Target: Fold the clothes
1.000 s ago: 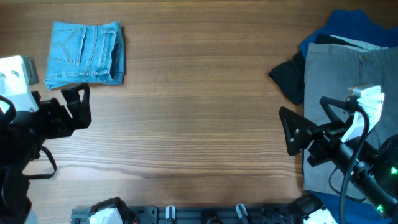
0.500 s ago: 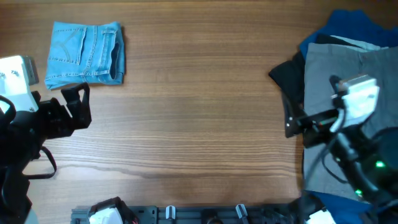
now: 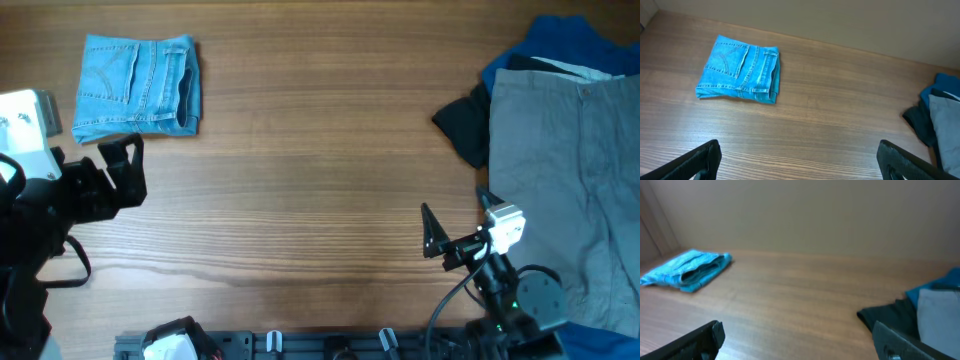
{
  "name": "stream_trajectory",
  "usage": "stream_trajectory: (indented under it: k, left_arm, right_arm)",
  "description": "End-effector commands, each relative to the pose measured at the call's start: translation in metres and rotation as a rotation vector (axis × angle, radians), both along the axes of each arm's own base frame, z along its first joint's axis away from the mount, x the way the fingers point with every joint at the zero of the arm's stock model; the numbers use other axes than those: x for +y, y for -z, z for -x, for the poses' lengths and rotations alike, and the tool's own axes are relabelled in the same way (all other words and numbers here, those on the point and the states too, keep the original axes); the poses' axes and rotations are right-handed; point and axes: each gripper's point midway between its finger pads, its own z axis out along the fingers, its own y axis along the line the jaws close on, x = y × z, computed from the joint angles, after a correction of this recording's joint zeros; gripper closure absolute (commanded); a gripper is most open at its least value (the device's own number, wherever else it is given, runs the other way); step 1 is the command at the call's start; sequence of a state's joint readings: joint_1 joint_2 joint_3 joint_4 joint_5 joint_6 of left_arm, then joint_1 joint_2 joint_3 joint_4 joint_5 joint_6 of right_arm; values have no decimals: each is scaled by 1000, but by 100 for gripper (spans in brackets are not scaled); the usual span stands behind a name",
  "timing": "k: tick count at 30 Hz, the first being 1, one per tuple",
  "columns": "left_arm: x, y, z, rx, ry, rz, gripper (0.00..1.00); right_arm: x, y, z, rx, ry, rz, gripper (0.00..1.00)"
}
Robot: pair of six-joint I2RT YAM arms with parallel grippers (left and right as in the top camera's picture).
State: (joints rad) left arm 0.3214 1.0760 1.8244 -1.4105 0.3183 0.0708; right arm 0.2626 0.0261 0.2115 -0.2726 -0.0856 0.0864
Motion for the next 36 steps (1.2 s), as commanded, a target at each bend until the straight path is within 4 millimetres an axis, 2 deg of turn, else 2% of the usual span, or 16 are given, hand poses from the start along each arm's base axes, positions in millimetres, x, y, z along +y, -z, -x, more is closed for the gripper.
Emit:
stream_trajectory:
  k: [1, 3, 26, 31, 33, 36]
  left_arm:
    - [-1, -2, 0, -8, 15, -19, 0]
    - [-1, -2, 0, -9, 15, -20, 0]
    - [-2, -2, 0, -8, 18, -19, 0]
    - [-33, -3, 3, -13, 157, -32, 0]
    - [-34, -7, 2, -39, 172, -92, 0]
    - [-39, -19, -11, -141, 146, -49, 0]
  right_arm:
    - [3, 18, -8, -23, -6, -34, 0]
    - [4, 27, -14, -60, -6, -43, 0]
    - [4, 26, -15, -84, -3, -44, 0]
    - [4, 27, -15, -84, -3, -44, 0]
    - [4, 27, -15, -84, -3, -44, 0]
    - [4, 27, -15, -84, -3, -44, 0]
